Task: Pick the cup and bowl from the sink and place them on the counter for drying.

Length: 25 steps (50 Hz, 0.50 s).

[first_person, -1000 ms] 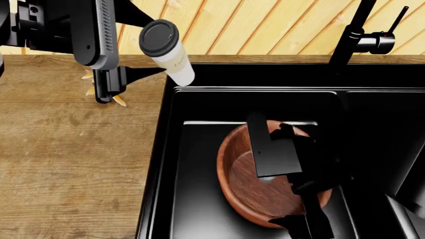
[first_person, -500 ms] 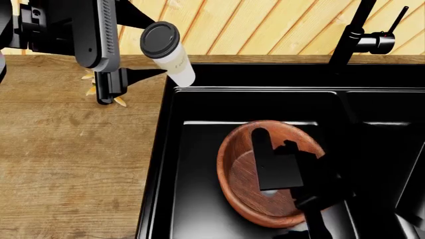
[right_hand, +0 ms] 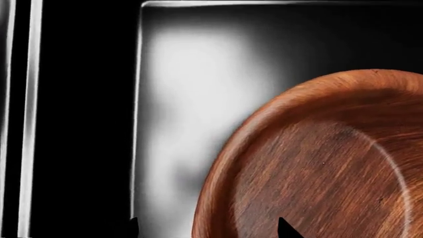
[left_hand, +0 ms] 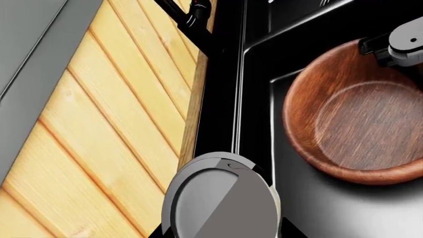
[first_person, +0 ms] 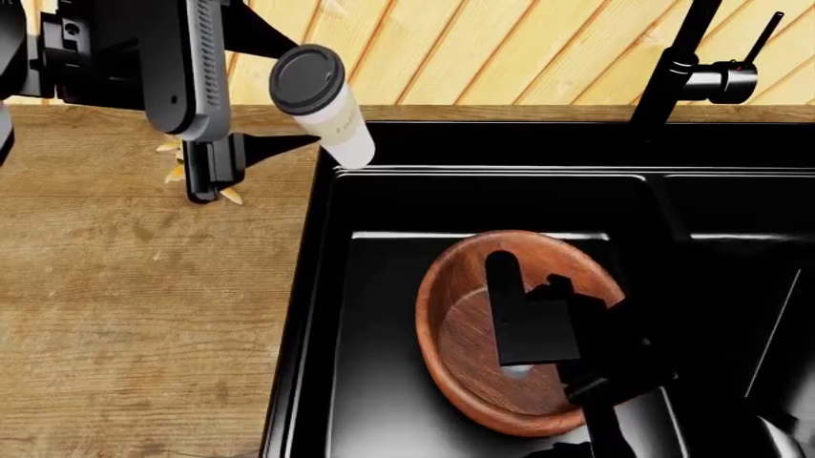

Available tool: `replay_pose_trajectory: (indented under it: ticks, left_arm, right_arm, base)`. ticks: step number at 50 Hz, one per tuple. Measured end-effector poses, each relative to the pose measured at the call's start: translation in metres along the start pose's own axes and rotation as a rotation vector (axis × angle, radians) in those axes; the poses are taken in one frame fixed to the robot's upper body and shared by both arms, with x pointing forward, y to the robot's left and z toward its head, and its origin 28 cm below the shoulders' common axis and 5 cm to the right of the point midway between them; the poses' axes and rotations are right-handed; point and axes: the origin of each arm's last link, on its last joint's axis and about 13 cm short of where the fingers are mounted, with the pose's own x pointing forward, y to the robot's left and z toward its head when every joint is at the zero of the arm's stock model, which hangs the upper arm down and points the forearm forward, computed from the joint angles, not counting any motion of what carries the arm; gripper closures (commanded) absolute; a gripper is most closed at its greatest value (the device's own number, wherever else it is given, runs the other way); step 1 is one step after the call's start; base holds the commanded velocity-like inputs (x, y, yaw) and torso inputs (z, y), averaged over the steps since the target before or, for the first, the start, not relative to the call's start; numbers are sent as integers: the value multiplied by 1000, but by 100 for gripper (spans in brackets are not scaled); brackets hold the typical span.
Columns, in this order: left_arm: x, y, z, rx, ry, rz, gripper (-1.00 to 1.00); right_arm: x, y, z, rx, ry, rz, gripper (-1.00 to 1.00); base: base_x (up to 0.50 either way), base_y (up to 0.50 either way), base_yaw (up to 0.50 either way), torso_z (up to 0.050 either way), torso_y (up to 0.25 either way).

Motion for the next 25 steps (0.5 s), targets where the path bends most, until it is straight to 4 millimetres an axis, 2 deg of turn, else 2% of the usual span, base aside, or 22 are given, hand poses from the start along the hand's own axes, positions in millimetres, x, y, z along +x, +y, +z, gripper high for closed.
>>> replay_pose_trajectory:
  ticks: [25]
  left_arm:
    - [3,-3,-3,-7,-8,-3,100]
  right_arm:
    - [13,-1,-7,20,15,6,-100]
  base:
    - [0,0,0,0,0]
